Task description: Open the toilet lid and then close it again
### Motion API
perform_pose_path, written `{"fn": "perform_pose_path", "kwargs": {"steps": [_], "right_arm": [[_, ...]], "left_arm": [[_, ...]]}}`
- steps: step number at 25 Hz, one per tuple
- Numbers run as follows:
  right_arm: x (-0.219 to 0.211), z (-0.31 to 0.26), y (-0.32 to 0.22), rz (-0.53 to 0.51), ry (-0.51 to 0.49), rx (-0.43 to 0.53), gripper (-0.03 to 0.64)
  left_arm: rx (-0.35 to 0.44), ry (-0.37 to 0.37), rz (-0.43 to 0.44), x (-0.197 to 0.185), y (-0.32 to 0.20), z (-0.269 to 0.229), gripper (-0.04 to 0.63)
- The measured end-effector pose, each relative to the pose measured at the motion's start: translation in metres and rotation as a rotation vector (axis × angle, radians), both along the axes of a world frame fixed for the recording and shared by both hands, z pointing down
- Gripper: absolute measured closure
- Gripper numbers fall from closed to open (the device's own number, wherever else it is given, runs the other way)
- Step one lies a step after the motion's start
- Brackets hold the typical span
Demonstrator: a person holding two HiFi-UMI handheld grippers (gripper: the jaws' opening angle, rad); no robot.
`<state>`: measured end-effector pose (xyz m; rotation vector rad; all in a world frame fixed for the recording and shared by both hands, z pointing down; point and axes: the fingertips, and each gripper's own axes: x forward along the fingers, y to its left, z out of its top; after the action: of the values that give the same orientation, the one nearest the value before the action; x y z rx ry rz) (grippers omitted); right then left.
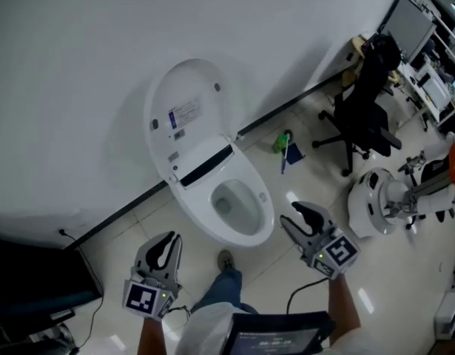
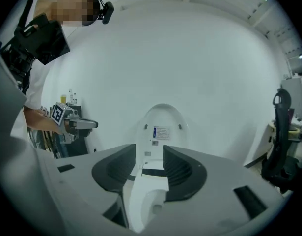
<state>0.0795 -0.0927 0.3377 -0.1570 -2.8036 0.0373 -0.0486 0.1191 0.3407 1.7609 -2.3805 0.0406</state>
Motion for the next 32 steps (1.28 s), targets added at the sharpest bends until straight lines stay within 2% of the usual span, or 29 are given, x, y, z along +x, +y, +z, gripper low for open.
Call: {"fn": "perform_pose_path", "kwargs": {"steps": [3,6,9,11,15,19,23,27,32], "right_arm": [[-0.024,-0.013,-0.021,-0.095,-0.008,0.000,0.451],[-0.041,-0.031,-0.039,-0.213,0.004,0.032,0.451],[-0.070,-0.049,-0.042,-0.359,-0.020,0.087,0.448],[-0.081,-0.055,-0.038,-0.453,-0.024,0.130,0.420],[-0.097,-0.068,-0.035,-0.576,-0.059,0.227,0.408],[-0.124,-0.076,-0.033,-0.572,-0.081,0.391,0.408],[-0.159,-0.084,-0.021,-0.532,-0.087,0.555,0.408],[-0.222,-0.095,-0.004,-0.585,-0.057,0.780,0.408],[-0.327,-0.115,0.011,-0.601,-0.014,1.026,0.408]], "left_arm": [[-0.033,0.017,-0.051,-0.013,-0.028,0.002,0.554],[-0.021,0.020,-0.110,-0.013,-0.044,-0.013,0.555],[-0.008,-0.004,-0.185,-0.010,-0.042,-0.028,0.555],[0.014,-0.002,-0.229,0.000,-0.036,-0.038,0.554],[0.058,0.009,-0.317,0.028,-0.017,-0.052,0.555],[0.004,0.009,-0.355,0.049,-0.003,-0.049,0.554],[-0.025,-0.026,-0.358,0.044,0.006,-0.047,0.555],[-0.023,-0.049,-0.314,0.012,0.010,-0.053,0.554],[-0.020,-0.116,-0.269,-0.035,0.024,-0.060,0.555]]}}
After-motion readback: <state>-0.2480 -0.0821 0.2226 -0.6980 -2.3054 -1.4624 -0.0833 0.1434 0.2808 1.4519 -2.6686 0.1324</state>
